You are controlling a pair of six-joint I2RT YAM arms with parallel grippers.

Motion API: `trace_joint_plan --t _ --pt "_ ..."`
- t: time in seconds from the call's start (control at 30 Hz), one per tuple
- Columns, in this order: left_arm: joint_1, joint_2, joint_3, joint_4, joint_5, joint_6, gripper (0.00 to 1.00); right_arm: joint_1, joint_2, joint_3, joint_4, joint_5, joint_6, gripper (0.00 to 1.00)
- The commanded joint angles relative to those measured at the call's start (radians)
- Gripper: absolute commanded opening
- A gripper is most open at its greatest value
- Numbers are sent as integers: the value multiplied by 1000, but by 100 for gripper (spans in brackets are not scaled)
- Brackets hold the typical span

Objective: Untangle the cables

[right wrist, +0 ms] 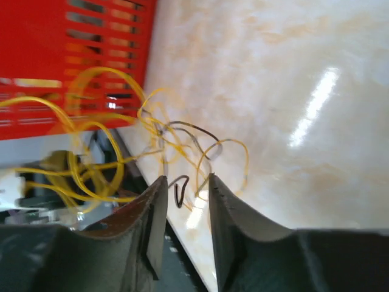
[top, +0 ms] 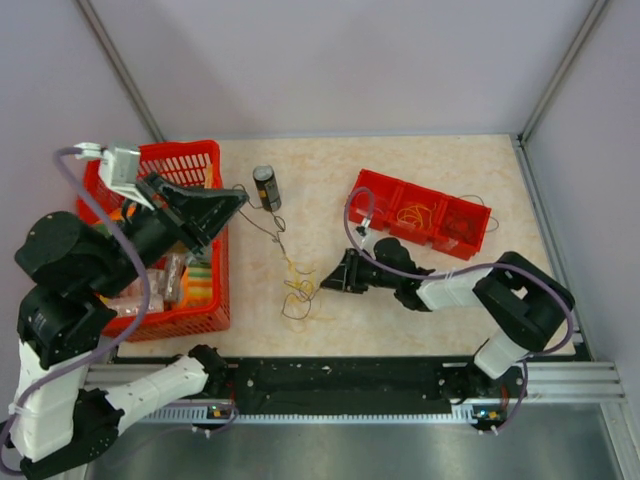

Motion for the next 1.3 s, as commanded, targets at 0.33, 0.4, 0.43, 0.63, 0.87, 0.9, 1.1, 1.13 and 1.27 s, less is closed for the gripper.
trace_joint_plan --t 0.33,0.4,0.43,0.63,0.87,0.9,1.1,1.13,1.27 --pt "0 102 40 146 -21 -108 0 1 -445 175 -584 20 -535 77" --pt "-2 99 -1 190 6 -132 0 2 -505 231 -579 -6 -542 79" --pt "-2 100 -14 200 7 -143 0 4 -536 264 -562 -25 -539 80" --pt "0 126 -41 215 33 -201 0 28 -530 301 -268 -117 -417 82" --pt "0 117 -95 226 33 -229 0 174 -444 466 -340 118 -505 69" --pt "-2 114 -106 223 27 -230 0 188 -449 468 -337 136 -513 68" --pt "0 92 -165 215 -28 -230 0 192 -473 454 -282 121 -477 55" --pt "-2 89 -170 218 -34 -229 0 194 -473 450 -272 106 -472 55" --pt "-2 94 -172 217 -37 -220 0 205 -467 447 -286 112 -487 59"
